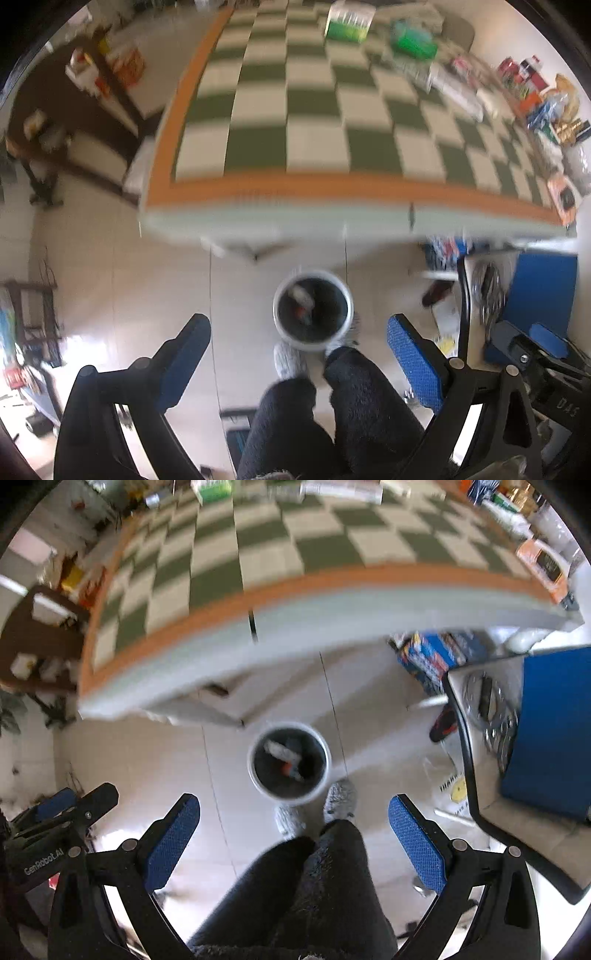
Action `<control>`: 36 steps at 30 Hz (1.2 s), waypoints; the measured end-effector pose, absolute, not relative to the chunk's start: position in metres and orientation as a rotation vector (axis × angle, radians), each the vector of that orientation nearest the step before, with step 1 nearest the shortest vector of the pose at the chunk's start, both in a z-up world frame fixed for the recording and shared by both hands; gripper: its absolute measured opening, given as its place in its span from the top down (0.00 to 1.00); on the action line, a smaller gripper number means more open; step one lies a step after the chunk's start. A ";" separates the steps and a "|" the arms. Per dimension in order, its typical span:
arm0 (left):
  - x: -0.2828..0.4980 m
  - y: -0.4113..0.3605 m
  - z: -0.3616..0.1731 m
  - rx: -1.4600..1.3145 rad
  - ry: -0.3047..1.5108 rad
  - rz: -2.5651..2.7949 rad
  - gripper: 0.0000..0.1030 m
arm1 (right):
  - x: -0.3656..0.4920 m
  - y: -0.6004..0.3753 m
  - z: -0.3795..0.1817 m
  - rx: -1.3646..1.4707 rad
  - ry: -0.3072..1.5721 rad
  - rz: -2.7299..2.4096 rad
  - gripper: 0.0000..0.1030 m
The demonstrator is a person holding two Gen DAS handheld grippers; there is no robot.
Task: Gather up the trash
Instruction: 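Move both open tools back over the table, then grasp the white paper box with the left tool while the right tool grasps the medicine card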
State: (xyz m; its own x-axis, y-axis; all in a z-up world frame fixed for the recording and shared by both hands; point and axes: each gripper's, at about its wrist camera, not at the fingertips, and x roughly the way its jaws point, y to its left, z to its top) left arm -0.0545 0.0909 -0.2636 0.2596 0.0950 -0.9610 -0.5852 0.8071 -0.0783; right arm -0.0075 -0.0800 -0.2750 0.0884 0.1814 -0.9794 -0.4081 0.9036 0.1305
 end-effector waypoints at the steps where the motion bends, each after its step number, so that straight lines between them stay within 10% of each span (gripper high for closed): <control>1: -0.043 0.096 -0.255 -0.459 1.210 0.487 0.05 | 0.007 -0.078 -0.262 -0.184 1.399 0.443 0.00; 12: 0.141 0.157 -0.221 -0.299 1.180 0.625 0.05 | 0.221 -0.039 -0.221 -0.422 1.309 0.447 0.00; 26: 0.292 0.212 -0.295 -0.371 1.373 0.774 0.05 | 0.456 0.085 -0.368 -1.049 1.462 0.646 0.00; 36: 0.342 0.263 -0.244 -0.337 1.287 0.735 0.05 | 0.511 0.083 -0.369 -0.599 1.612 0.603 0.10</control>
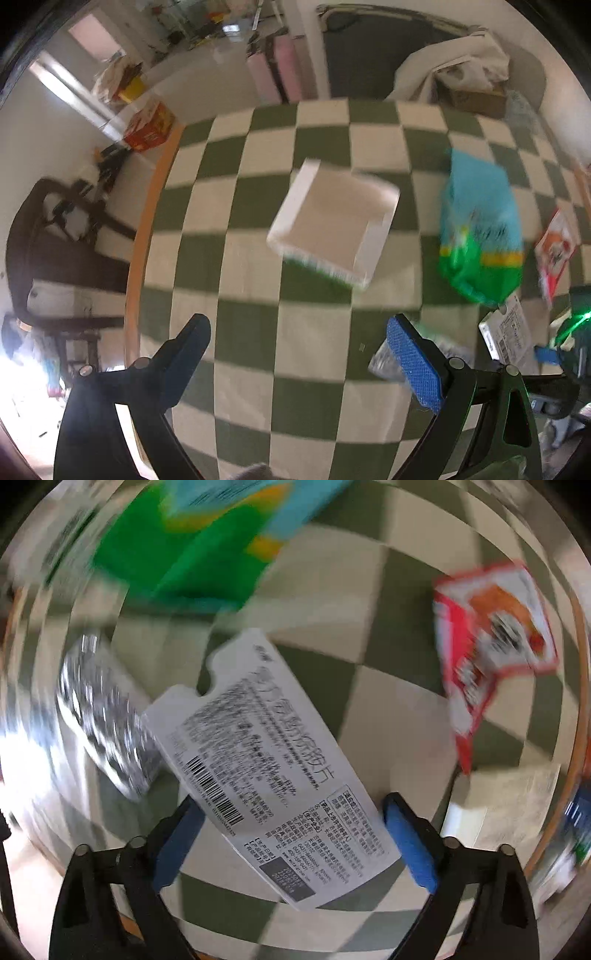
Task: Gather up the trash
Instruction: 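Grasp the white paper box with the left tool while the right tool grasps the medicine card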
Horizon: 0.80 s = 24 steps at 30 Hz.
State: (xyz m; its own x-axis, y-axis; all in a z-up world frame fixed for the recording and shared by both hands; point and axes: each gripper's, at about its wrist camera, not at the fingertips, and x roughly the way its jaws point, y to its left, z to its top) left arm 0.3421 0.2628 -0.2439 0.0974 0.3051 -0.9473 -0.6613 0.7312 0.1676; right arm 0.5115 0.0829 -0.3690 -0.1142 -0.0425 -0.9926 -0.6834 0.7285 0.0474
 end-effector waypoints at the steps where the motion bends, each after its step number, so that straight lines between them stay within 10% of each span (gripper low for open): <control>1: 0.349 0.271 -0.242 -0.344 1.287 0.717 0.05 | 0.522 0.076 -0.365 -0.482 1.635 0.558 0.10; 24: 0.410 0.307 -0.311 -0.399 1.453 0.472 0.18 | 0.526 0.103 -0.367 -0.305 1.641 0.478 0.05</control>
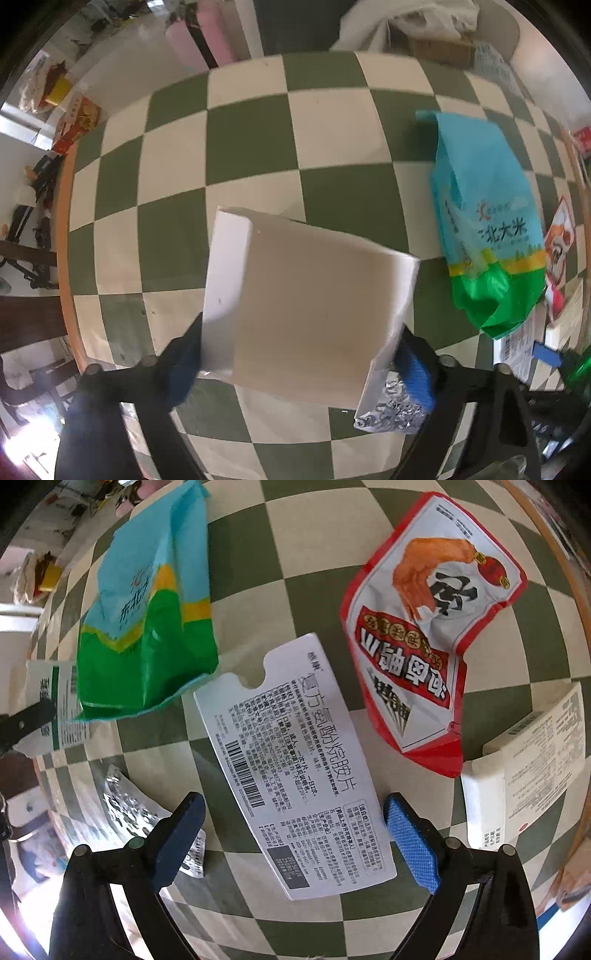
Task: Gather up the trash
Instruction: 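Grasp the white paper box with the left tool while the right tool grasps the medicine card, then lift the white box and the medicine card with both tools off the table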
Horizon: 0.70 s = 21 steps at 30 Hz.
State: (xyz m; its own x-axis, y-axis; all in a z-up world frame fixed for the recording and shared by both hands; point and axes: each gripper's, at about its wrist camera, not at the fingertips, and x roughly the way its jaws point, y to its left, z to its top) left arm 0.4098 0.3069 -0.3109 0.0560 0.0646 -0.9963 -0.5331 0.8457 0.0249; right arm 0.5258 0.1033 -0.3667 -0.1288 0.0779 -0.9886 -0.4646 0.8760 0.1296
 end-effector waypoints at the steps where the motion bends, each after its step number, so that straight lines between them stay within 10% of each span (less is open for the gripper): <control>1: 0.408 0.306 -0.308 -0.406 1.441 0.482 0.18 | 0.522 0.105 -0.367 -0.324 1.628 0.477 0.06; 5: 0.391 0.297 -0.297 -0.406 1.403 0.548 0.18 | 0.502 0.107 -0.365 -0.427 1.539 0.449 0.23; 21: 0.258 0.213 -0.249 -0.476 1.209 0.640 0.18 | 0.398 0.051 -0.306 -0.282 1.380 0.482 0.24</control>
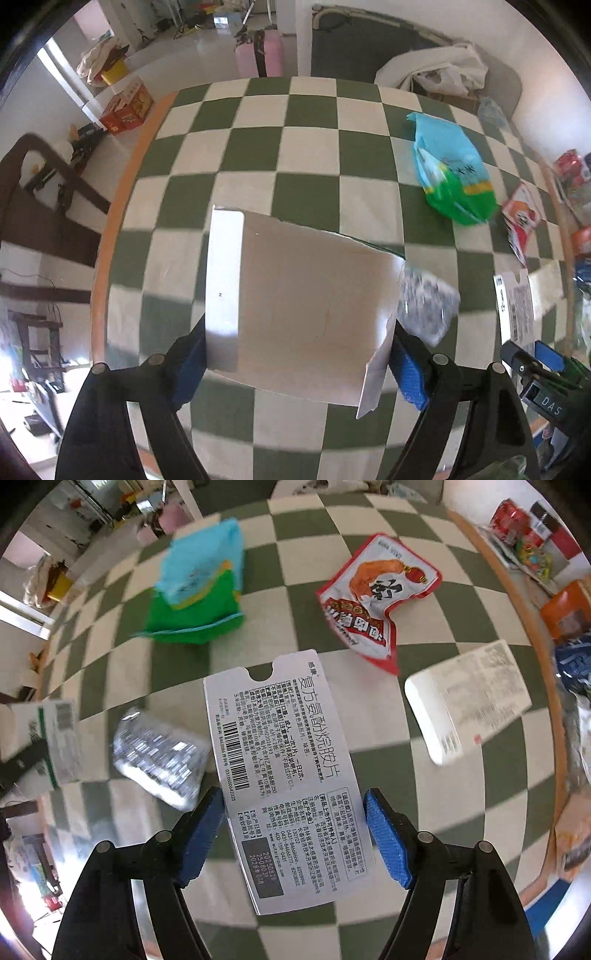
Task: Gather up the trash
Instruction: 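Lift the white box and the medicine card with both tools off the table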
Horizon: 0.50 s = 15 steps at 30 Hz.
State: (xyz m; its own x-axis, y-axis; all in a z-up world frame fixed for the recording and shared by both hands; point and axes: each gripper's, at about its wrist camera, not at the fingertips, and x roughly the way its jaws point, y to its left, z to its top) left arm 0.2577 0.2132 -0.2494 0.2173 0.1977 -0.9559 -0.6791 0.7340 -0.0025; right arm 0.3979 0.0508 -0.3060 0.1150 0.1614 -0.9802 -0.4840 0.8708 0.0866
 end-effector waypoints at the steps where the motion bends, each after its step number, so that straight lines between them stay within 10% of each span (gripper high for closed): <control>1: 0.245 0.209 -0.245 -0.474 1.195 0.634 0.18 | 0.386 0.049 -0.296 -0.277 1.362 0.491 0.24; 15: 0.031 0.157 -0.229 -0.453 1.122 0.491 0.18 | 0.177 0.013 -0.215 -0.184 1.157 0.463 0.24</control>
State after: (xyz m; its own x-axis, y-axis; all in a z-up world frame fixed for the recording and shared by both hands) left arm 0.0314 0.1570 -0.2292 0.3505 0.1426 -0.9257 -0.5827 0.8070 -0.0963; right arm 0.1772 0.0132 -0.2154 0.3209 0.2567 -0.9117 -0.4428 0.8916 0.0952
